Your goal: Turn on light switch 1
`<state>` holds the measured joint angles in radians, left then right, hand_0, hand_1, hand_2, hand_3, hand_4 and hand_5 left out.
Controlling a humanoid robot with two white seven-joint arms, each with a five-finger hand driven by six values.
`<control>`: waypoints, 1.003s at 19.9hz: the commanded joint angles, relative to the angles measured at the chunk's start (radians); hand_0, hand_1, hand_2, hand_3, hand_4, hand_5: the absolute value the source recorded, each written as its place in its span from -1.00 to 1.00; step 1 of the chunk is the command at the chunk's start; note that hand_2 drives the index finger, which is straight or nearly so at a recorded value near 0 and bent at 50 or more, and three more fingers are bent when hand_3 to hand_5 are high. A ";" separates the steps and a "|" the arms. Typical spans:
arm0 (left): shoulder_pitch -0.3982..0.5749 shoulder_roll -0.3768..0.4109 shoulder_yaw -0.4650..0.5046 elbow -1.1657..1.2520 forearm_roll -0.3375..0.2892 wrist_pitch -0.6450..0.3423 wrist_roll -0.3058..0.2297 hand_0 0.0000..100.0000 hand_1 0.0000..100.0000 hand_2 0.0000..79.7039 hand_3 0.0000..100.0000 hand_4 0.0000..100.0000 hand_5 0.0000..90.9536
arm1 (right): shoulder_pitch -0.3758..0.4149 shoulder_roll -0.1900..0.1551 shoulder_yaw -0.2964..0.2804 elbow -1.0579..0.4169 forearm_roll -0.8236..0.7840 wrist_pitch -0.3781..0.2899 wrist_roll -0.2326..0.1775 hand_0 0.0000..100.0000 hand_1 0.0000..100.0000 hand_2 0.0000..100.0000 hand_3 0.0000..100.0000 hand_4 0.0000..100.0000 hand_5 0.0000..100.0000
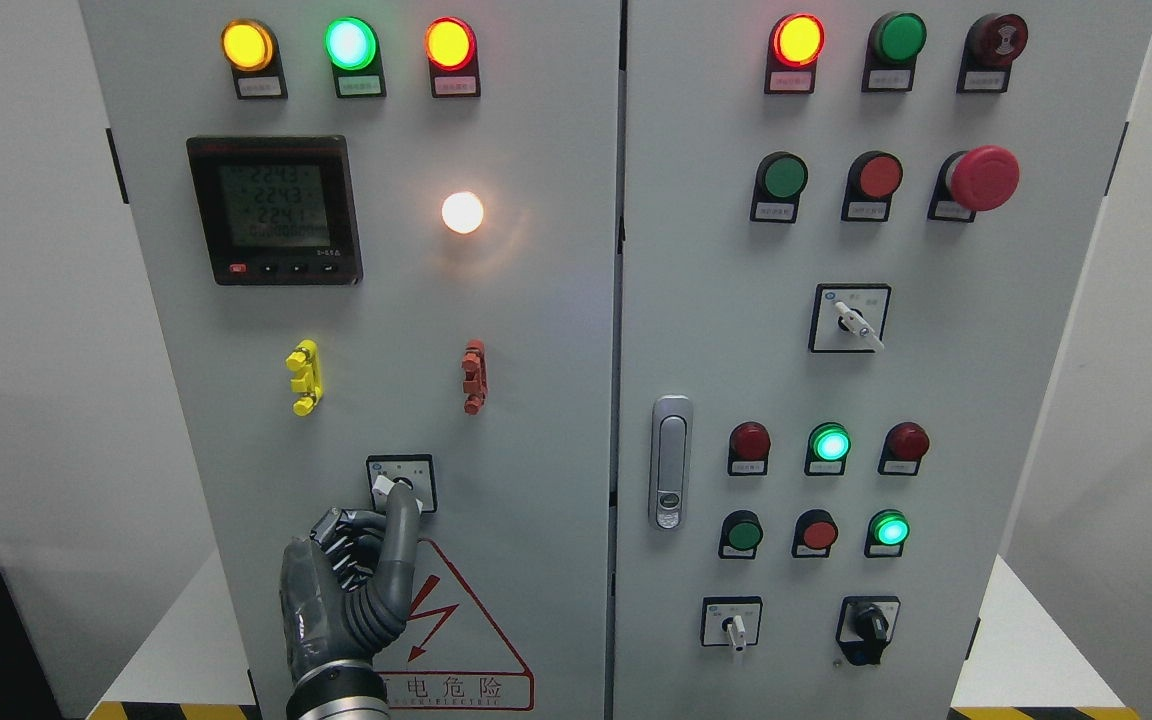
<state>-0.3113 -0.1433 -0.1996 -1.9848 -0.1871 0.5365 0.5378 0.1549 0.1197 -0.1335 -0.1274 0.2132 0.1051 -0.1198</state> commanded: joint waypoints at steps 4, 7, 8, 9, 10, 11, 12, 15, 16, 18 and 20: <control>0.084 0.014 -0.001 -0.026 -0.002 -0.065 -0.007 -0.55 -0.21 0.58 0.82 0.80 0.70 | 0.000 0.000 0.000 0.000 0.000 -0.001 -0.001 -0.89 -1.00 -1.00 -1.00 -1.00 -1.00; 0.138 0.021 -0.001 -0.026 -0.002 -0.172 -0.006 -0.55 -0.21 0.59 0.83 0.80 0.70 | 0.000 0.000 0.000 0.000 0.000 -0.001 -0.001 -0.89 -1.00 -1.00 -1.00 -1.00 -1.00; 0.162 0.025 0.003 -0.026 -0.002 -0.231 -0.006 -0.56 -0.21 0.60 0.84 0.81 0.71 | 0.000 0.000 0.000 0.000 0.000 -0.001 -0.001 -0.89 -1.00 -1.00 -1.00 -1.00 -1.00; 0.187 0.028 0.009 -0.023 -0.003 -0.289 -0.006 -0.56 -0.21 0.61 0.84 0.81 0.70 | 0.000 0.000 0.000 0.000 0.000 -0.001 -0.001 -0.89 -1.00 -1.00 -1.00 -1.00 -1.00; 0.214 0.031 0.015 -0.022 -0.003 -0.341 -0.007 -0.56 -0.21 0.61 0.84 0.81 0.69 | 0.000 0.000 0.000 0.000 0.000 -0.001 -0.001 -0.89 -1.00 -1.00 -1.00 -1.00 -1.00; 0.253 0.037 0.029 -0.019 -0.002 -0.384 -0.012 -0.56 -0.23 0.61 0.84 0.81 0.66 | 0.000 0.000 0.000 0.000 0.000 -0.001 -0.001 -0.89 -1.00 -1.00 -1.00 -1.00 -1.00; 0.297 0.041 0.048 -0.014 0.002 -0.432 -0.025 -0.55 -0.25 0.62 0.84 0.81 0.65 | 0.000 0.000 0.000 0.000 0.000 -0.001 -0.001 -0.89 -1.00 -1.00 -1.00 -1.00 -1.00; 0.441 0.063 0.120 0.052 0.008 -0.623 -0.110 -0.53 -0.34 0.60 0.84 0.81 0.69 | 0.000 0.000 0.000 0.000 0.000 -0.001 -0.001 -0.89 -1.00 -1.00 -1.00 -1.00 -1.00; 0.486 0.076 0.150 0.091 0.015 -0.685 -0.134 -0.53 -0.36 0.58 0.82 0.80 0.67 | 0.000 0.000 0.000 0.000 0.000 -0.001 0.000 -0.89 -1.00 -1.00 -1.00 -1.00 -1.00; 0.559 0.099 0.219 0.194 0.041 -0.791 -0.153 -0.53 -0.42 0.44 0.70 0.74 0.48 | 0.000 0.000 0.000 0.000 0.000 -0.001 -0.001 -0.89 -1.00 -1.00 -1.00 -1.00 -1.00; 0.627 0.134 0.252 0.330 0.067 -0.900 -0.163 -0.52 -0.43 0.38 0.66 0.72 0.32 | 0.000 0.000 0.000 0.000 0.000 -0.001 -0.001 -0.89 -1.00 -1.00 -1.00 -1.00 -1.00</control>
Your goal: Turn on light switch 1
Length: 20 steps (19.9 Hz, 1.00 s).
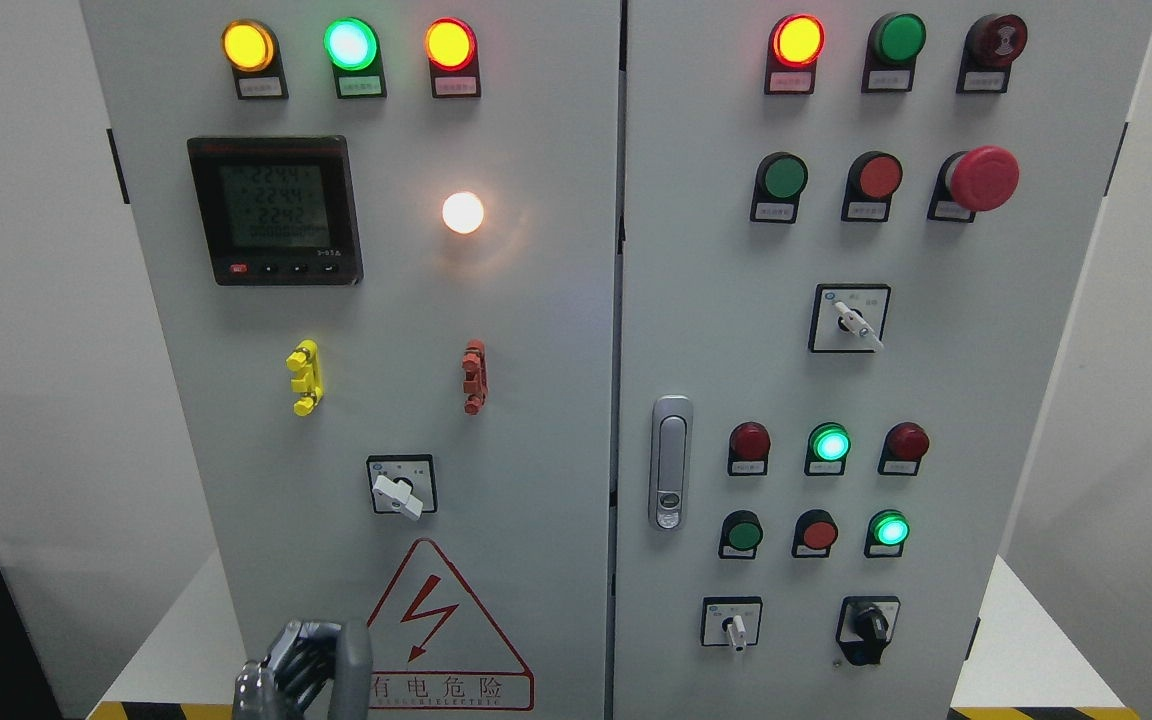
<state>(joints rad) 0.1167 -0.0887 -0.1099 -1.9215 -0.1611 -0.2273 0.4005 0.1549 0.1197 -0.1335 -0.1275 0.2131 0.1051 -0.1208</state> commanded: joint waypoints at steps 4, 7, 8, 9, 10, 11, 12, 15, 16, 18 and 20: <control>0.291 0.132 0.167 0.563 0.080 -0.286 -0.071 -0.50 -0.44 0.11 0.40 0.56 0.04 | 0.000 0.000 0.000 0.000 0.000 -0.001 0.000 -0.89 -1.00 -1.00 -1.00 -1.00 -1.00; 0.293 0.133 0.156 0.815 0.083 -0.333 -0.110 -0.49 -0.49 -0.15 0.13 0.28 -0.20 | 0.000 0.000 0.000 0.000 0.000 -0.001 0.001 -0.89 -1.00 -1.00 -1.00 -1.00 -1.00; 0.291 0.130 0.156 0.896 0.083 -0.340 -0.144 -0.49 -0.50 -0.18 0.09 0.24 -0.24 | 0.000 0.000 0.000 0.000 0.000 -0.001 0.001 -0.89 -1.00 -1.00 -1.00 -1.00 -1.00; 0.290 0.129 0.153 0.977 0.083 -0.343 -0.175 -0.48 -0.51 -0.26 -0.01 0.13 -0.38 | 0.000 0.000 0.000 0.000 0.000 -0.001 0.000 -0.89 -1.00 -1.00 -1.00 -1.00 -1.00; 0.285 0.124 0.145 1.066 0.083 -0.342 -0.199 -0.48 -0.51 -0.27 -0.03 0.10 -0.41 | 0.000 0.000 0.000 0.000 -0.001 -0.001 0.001 -0.89 -1.00 -1.00 -1.00 -1.00 -1.00; 0.276 0.119 0.136 1.164 0.083 -0.340 -0.221 -0.49 -0.53 -0.35 -0.12 0.05 -0.45 | 0.000 0.000 0.000 0.000 -0.001 -0.001 0.001 -0.89 -1.00 -1.00 -1.00 -1.00 -1.00; 0.258 0.118 0.133 1.262 0.080 -0.339 -0.242 -0.49 -0.54 -0.42 -0.18 0.00 -0.49 | 0.000 0.000 0.000 0.000 0.000 -0.001 0.001 -0.89 -1.00 -1.00 -1.00 -1.00 -1.00; 0.148 0.098 0.131 1.571 0.077 -0.328 -0.284 -0.55 -0.51 -0.55 -0.30 -0.11 -0.63 | 0.000 0.000 0.000 0.000 0.000 -0.001 0.001 -0.89 -1.00 -1.00 -1.00 -1.00 -1.00; 0.108 0.093 0.131 1.664 0.075 -0.322 -0.289 -0.56 -0.50 -0.57 -0.31 -0.13 -0.65 | 0.000 0.000 0.000 0.000 0.000 -0.001 0.000 -0.89 -1.00 -1.00 -1.00 -1.00 -1.00; 0.039 0.090 0.130 1.816 0.075 -0.299 -0.299 -0.57 -0.48 -0.67 -0.37 -0.21 -0.80 | 0.000 0.000 0.000 0.000 0.000 -0.001 0.000 -0.89 -1.00 -1.00 -1.00 -1.00 -1.00; -0.020 0.086 0.128 1.904 0.074 -0.201 -0.331 -0.56 -0.50 -0.74 -0.46 -0.29 -0.86 | 0.000 0.000 0.000 0.000 0.000 -0.001 0.001 -0.89 -1.00 -1.00 -1.00 -1.00 -1.00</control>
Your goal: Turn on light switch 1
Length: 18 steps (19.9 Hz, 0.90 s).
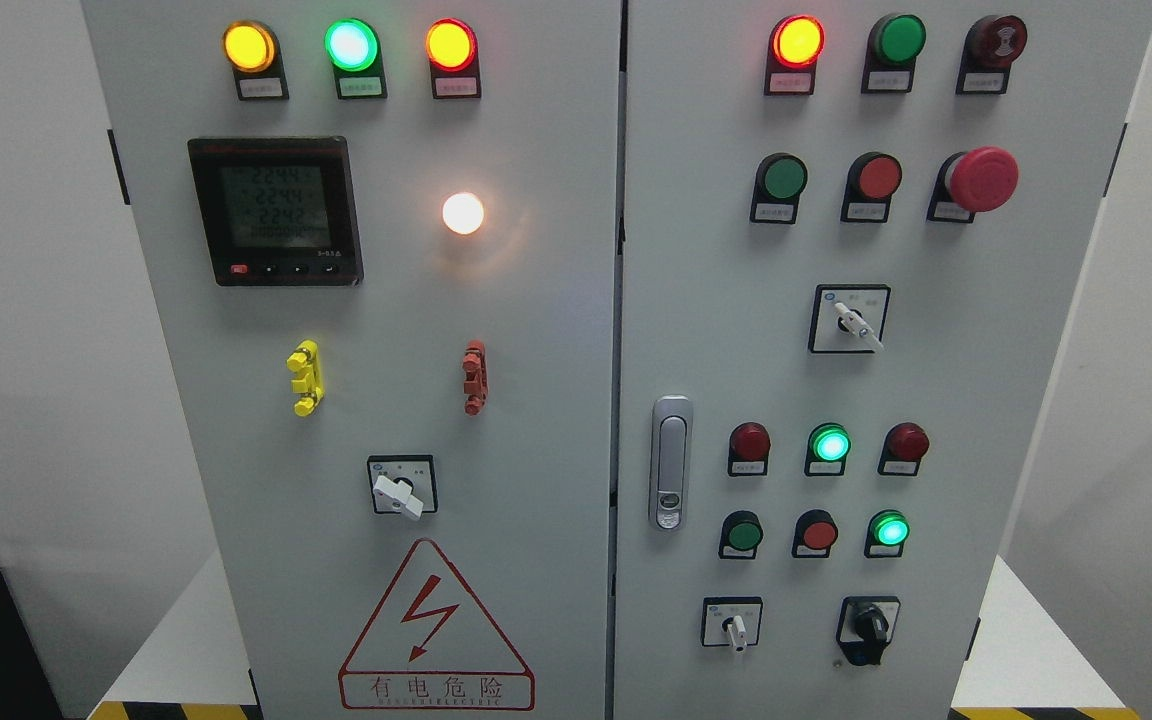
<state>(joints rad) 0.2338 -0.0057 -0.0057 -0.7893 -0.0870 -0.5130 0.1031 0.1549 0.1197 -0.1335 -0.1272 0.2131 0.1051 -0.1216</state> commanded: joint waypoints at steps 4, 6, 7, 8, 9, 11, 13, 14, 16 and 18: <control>-0.185 -0.026 0.024 0.782 0.000 0.385 -0.075 -0.52 -0.51 -0.98 -0.73 -0.52 -1.00 | 0.000 0.000 0.000 0.000 0.000 -0.001 0.002 -0.89 -1.00 -1.00 -1.00 -1.00 -1.00; -0.199 -0.042 0.024 0.782 0.000 0.468 -0.094 -0.51 -0.54 -1.00 -0.84 -0.63 -1.00 | 0.000 0.000 0.000 0.000 0.000 -0.001 0.000 -0.89 -1.00 -1.00 -1.00 -1.00 -1.00; -0.203 -0.049 0.024 0.782 0.000 0.479 -0.094 -0.50 -0.57 -1.00 -0.91 -0.70 -1.00 | 0.000 0.000 0.000 -0.002 0.000 -0.001 0.000 -0.89 -1.00 -1.00 -1.00 -1.00 -1.00; -0.208 -0.057 0.024 0.782 0.000 0.481 -0.094 -0.50 -0.60 -1.00 -0.96 -0.73 -1.00 | 0.000 0.000 0.000 0.000 0.000 -0.001 0.000 -0.89 -1.00 -1.00 -1.00 -1.00 -1.00; -0.212 -0.066 0.024 0.783 0.000 0.482 -0.092 -0.49 -0.65 -1.00 -0.99 -0.79 -1.00 | 0.000 0.000 0.000 -0.002 0.000 -0.001 0.000 -0.89 -1.00 -1.00 -1.00 -1.00 -1.00; -0.215 -0.079 0.024 0.783 0.000 0.482 -0.092 -0.48 -0.71 -1.00 -1.00 -0.83 -1.00 | 0.000 0.000 0.000 0.000 0.000 -0.001 0.000 -0.89 -1.00 -1.00 -1.00 -1.00 -1.00; -0.218 -0.083 0.024 0.785 0.000 0.484 -0.095 -0.48 -0.78 -1.00 -1.00 -0.86 -1.00 | 0.000 0.000 0.000 -0.002 0.000 -0.001 0.002 -0.89 -1.00 -1.00 -1.00 -1.00 -1.00; -0.218 -0.083 0.024 0.785 0.000 0.484 -0.097 -0.48 -0.78 -1.00 -1.00 -0.86 -1.00 | 0.000 0.000 0.000 -0.002 0.000 -0.001 0.000 -0.89 -1.00 -1.00 -1.00 -1.00 -1.00; -0.218 -0.083 0.023 0.785 -0.002 0.482 -0.102 -0.49 -0.81 -1.00 -1.00 -0.87 -1.00 | 0.000 0.000 0.000 0.000 0.000 -0.001 0.002 -0.89 -1.00 -1.00 -1.00 -1.00 -1.00; -0.218 -0.083 0.016 0.783 -0.002 0.482 -0.102 -0.50 -0.81 -1.00 -1.00 -0.87 -1.00 | 0.000 0.000 0.000 0.000 0.000 -0.001 0.000 -0.89 -1.00 -1.00 -1.00 -1.00 -1.00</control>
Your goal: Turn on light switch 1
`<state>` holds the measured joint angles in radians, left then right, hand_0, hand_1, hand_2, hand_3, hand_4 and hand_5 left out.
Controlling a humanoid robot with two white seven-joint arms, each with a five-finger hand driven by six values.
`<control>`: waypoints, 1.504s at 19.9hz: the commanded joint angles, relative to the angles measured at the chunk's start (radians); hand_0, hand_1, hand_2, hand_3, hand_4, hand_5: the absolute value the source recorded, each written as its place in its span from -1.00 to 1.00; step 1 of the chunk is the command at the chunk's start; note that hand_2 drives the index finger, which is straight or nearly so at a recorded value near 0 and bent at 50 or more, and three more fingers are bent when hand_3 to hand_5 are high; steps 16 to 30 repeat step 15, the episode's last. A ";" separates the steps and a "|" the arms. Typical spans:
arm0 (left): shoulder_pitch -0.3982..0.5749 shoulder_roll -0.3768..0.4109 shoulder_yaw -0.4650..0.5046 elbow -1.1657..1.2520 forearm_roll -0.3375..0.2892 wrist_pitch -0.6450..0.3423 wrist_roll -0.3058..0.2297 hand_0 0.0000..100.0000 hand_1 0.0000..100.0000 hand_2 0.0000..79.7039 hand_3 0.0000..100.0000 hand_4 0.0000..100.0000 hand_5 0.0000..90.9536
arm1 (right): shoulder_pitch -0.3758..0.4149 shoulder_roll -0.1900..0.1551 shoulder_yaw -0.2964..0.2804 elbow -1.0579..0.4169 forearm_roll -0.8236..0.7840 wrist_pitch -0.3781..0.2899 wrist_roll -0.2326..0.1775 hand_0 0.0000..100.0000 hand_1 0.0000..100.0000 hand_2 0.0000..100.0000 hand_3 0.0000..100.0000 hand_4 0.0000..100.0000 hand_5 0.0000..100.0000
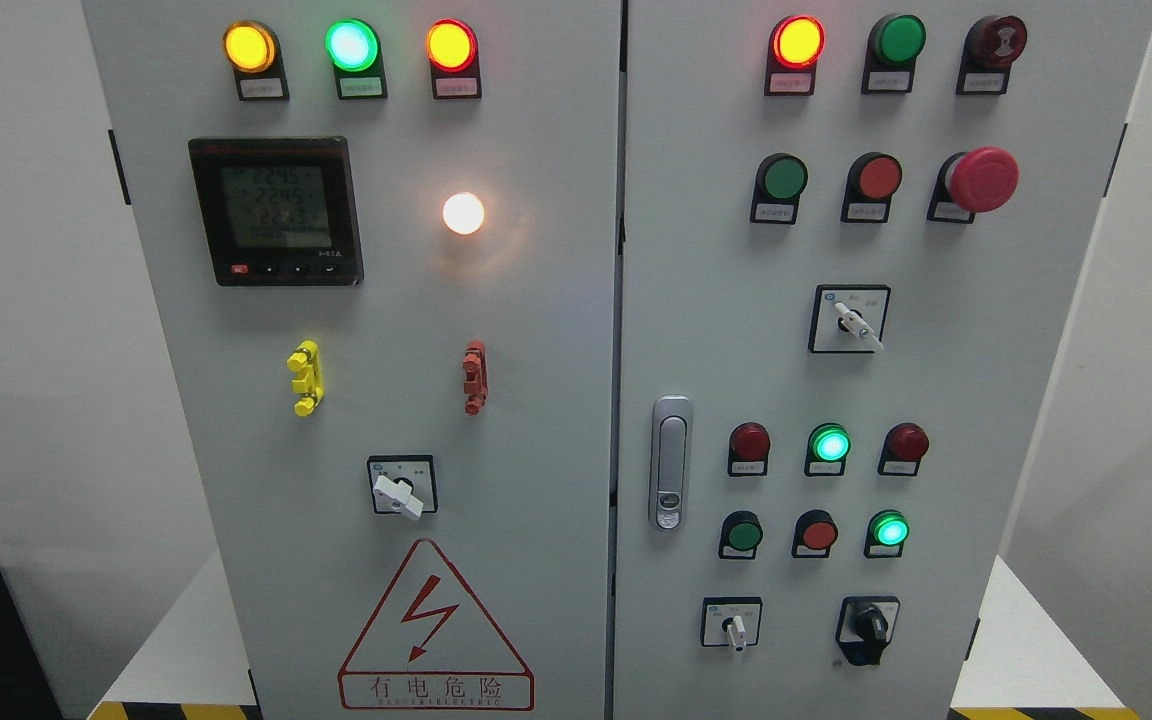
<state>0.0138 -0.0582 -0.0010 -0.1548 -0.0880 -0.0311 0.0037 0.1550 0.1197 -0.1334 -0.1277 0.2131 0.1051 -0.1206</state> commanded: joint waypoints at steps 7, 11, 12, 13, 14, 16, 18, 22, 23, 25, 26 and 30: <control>0.002 -0.031 0.013 0.150 0.001 0.000 -0.024 -0.51 -0.83 -1.00 -1.00 -0.88 -1.00 | 0.000 0.000 0.000 0.000 0.000 -0.001 0.001 -0.89 -1.00 -1.00 -1.00 -1.00 -1.00; 0.002 -0.031 0.015 0.153 0.001 0.000 -0.030 -0.51 -0.84 -1.00 -1.00 -0.88 -1.00 | 0.000 0.000 0.000 0.000 0.000 -0.001 0.001 -0.89 -1.00 -1.00 -1.00 -1.00 -1.00; 0.003 -0.031 0.015 0.155 0.001 0.002 -0.034 -0.52 -0.84 -1.00 -1.00 -0.89 -1.00 | 0.000 0.000 0.000 0.000 0.000 -0.001 0.001 -0.89 -1.00 -1.00 -1.00 -1.00 -1.00; 0.003 -0.031 0.015 0.155 0.001 0.002 -0.036 -0.52 -0.85 -1.00 -1.00 -0.89 -1.00 | 0.000 0.000 0.000 0.000 0.000 -0.001 0.001 -0.89 -1.00 -1.00 -1.00 -1.00 -1.00; 0.003 -0.032 0.015 0.155 0.001 0.002 -0.036 -0.52 -0.85 -1.00 -1.00 -0.89 -1.00 | 0.000 0.000 0.000 0.000 0.000 -0.001 -0.001 -0.89 -1.00 -1.00 -1.00 -1.00 -1.00; 0.003 -0.032 0.015 0.155 0.001 0.002 -0.036 -0.52 -0.85 -1.00 -1.00 -0.90 -1.00 | 0.000 0.000 0.000 0.000 0.000 -0.001 0.001 -0.89 -1.00 -1.00 -1.00 -1.00 -1.00; 0.003 -0.032 0.015 0.155 0.001 0.002 -0.036 -0.52 -0.85 -1.00 -1.00 -0.90 -1.00 | 0.000 0.000 0.000 0.000 0.000 -0.001 0.001 -0.89 -1.00 -1.00 -1.00 -1.00 -1.00; 0.003 -0.032 0.015 0.155 0.001 0.002 -0.036 -0.52 -0.85 -1.00 -1.00 -0.90 -1.00 | 0.000 0.000 0.000 0.000 0.000 -0.001 0.001 -0.89 -1.00 -1.00 -1.00 -1.00 -1.00; 0.003 -0.032 0.015 0.155 0.001 0.002 -0.036 -0.52 -0.85 -1.00 -1.00 -0.90 -1.00 | 0.000 0.000 0.000 0.000 0.000 -0.001 0.001 -0.89 -1.00 -1.00 -1.00 -1.00 -1.00; 0.003 -0.032 0.015 0.155 0.001 0.002 -0.036 -0.52 -0.85 -1.00 -1.00 -0.90 -1.00 | 0.000 0.000 0.000 0.000 0.000 -0.001 0.001 -0.89 -1.00 -1.00 -1.00 -1.00 -1.00; 0.003 -0.032 0.015 0.155 0.001 0.002 -0.036 -0.52 -0.85 -1.00 -1.00 -0.90 -1.00 | 0.000 0.000 0.000 0.000 0.000 -0.001 0.001 -0.89 -1.00 -1.00 -1.00 -1.00 -1.00; 0.003 -0.032 0.015 0.155 0.001 0.002 -0.036 -0.52 -0.85 -1.00 -1.00 -0.90 -1.00 | 0.000 0.000 0.000 0.000 0.000 -0.001 0.001 -0.89 -1.00 -1.00 -1.00 -1.00 -1.00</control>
